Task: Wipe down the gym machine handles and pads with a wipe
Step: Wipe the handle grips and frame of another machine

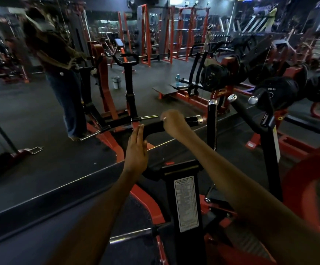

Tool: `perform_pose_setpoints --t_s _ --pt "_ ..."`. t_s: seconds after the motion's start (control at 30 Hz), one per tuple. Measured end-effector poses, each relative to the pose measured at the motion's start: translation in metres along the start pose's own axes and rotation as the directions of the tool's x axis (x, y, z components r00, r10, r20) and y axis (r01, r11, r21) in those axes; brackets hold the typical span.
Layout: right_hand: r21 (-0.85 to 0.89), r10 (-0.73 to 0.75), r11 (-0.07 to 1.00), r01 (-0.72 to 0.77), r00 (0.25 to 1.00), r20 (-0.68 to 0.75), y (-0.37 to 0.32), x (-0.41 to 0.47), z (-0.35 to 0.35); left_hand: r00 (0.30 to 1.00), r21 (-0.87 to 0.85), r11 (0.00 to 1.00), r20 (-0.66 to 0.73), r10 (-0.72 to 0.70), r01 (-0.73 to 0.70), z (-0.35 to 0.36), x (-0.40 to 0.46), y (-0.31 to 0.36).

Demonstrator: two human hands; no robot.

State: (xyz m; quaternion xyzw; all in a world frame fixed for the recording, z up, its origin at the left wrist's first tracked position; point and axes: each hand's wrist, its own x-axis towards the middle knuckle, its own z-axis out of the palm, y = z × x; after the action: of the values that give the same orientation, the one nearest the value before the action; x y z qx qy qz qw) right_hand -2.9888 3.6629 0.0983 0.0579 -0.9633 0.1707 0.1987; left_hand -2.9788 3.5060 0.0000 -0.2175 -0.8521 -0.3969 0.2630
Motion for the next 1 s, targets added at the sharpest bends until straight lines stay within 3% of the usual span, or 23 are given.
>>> perform_pose_setpoints --t_s 0.1,0.2,0.3,0.37,0.43,0.53,0.63,0.73,0.87,0.93,1.0 --pt "0.080 -0.124 0.990 0.121 0.991 0.040 -0.001 -0.004 -0.008 0.998 -0.009 0.999 0.018 0.053 -0.052 -0.002 -0.002 -0.004" --pt "0.031 0.078 0.997 -0.076 0.995 -0.059 0.037 -0.009 -0.018 0.994 -0.030 0.994 0.019 0.108 -0.108 -0.003 -0.003 -0.008" --pt "0.022 0.255 0.966 -0.258 0.938 -0.236 0.047 -0.021 -0.010 0.990 -0.035 0.990 0.004 0.140 -0.139 -0.003 -0.004 -0.009" --pt "0.074 0.206 0.978 -0.193 0.949 -0.240 0.022 -0.032 0.007 0.989 -0.026 0.988 -0.011 0.150 -0.151 -0.003 -0.003 -0.010" --pt "0.088 0.055 0.995 -0.040 0.983 -0.176 -0.002 -0.044 0.020 0.989 -0.026 0.989 -0.014 0.147 -0.148 -0.003 -0.003 -0.011" --pt "0.073 -0.112 0.989 0.125 0.980 -0.164 0.013 -0.046 0.027 0.991 -0.064 0.989 -0.012 0.134 -0.134 -0.004 -0.003 -0.008" --pt "0.148 0.092 0.988 -0.045 0.940 -0.328 0.052 -0.046 0.017 0.996 -0.145 0.986 -0.028 0.083 -0.086 -0.007 -0.005 -0.002" --pt "0.132 0.208 0.976 -0.175 0.928 -0.309 0.055 -0.054 0.018 0.997 -0.204 0.976 -0.037 0.068 -0.074 -0.003 -0.007 -0.007" --pt "0.265 0.032 0.964 0.008 0.989 -0.147 0.002 -0.069 0.030 0.999 -0.299 0.954 -0.048 -0.015 0.000 0.003 -0.007 -0.015" --pt "0.249 -0.126 0.956 0.154 0.984 -0.127 -0.009 -0.074 0.033 0.998 -0.323 0.946 -0.047 -0.037 0.020 0.004 -0.008 -0.015" --pt "0.232 -0.164 0.954 0.192 0.977 -0.138 0.002 -0.073 0.031 0.998 -0.339 0.941 -0.043 -0.039 0.023 0.003 -0.008 -0.014"
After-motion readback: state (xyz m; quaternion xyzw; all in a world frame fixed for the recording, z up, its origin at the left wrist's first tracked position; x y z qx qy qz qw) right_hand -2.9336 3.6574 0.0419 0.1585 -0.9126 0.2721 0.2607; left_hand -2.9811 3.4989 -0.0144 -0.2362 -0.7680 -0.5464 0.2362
